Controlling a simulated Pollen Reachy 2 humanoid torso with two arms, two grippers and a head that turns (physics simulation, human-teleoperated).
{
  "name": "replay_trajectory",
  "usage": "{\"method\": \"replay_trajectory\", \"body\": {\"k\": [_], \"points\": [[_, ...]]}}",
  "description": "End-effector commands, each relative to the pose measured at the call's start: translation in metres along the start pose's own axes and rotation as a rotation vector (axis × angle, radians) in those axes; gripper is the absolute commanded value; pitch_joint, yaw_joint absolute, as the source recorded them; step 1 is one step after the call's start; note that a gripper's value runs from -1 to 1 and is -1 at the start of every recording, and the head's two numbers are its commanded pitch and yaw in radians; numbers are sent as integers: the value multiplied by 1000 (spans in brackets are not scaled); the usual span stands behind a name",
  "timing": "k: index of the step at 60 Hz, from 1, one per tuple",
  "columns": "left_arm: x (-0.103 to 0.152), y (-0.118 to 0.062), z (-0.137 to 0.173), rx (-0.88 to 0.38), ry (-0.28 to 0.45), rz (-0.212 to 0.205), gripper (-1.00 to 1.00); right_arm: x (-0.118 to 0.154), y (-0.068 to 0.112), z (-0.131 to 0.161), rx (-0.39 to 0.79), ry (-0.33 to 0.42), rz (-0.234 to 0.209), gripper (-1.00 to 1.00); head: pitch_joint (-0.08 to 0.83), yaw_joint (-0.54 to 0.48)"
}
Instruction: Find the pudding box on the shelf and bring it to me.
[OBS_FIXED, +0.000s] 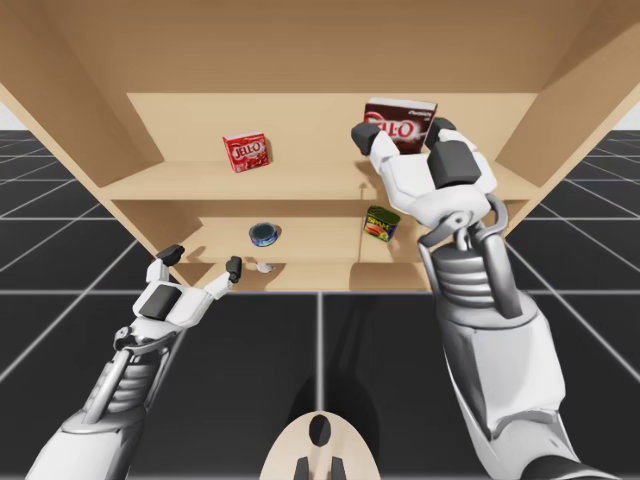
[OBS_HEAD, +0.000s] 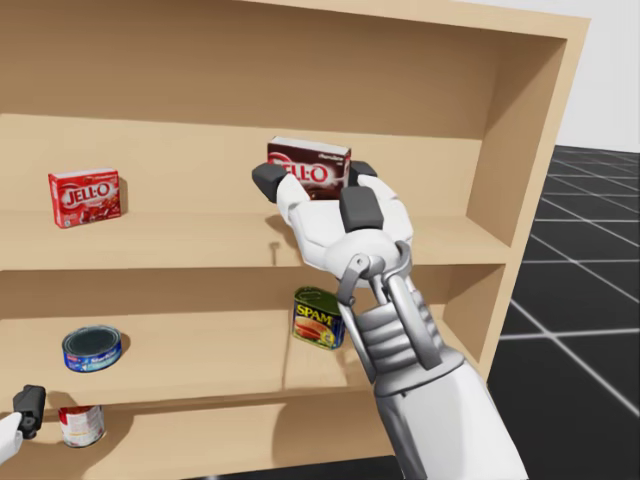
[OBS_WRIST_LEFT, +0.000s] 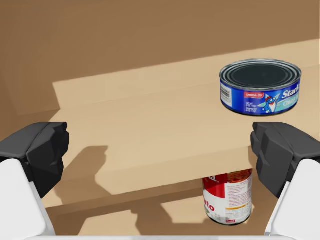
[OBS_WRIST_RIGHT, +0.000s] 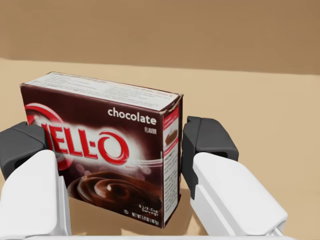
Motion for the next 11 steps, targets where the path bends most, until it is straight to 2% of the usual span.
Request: {"method": "replay_trajectory", "body": {"k": [1, 11], "points": [[0, 0, 0, 2, -1, 0, -1000, 33, 21, 40, 79, 186, -86, 1000, 235, -228], [0, 0, 0, 4, -2, 0, -1000, 41, 9, 77, 99, 142, -73, 1000, 239, -224]]}}
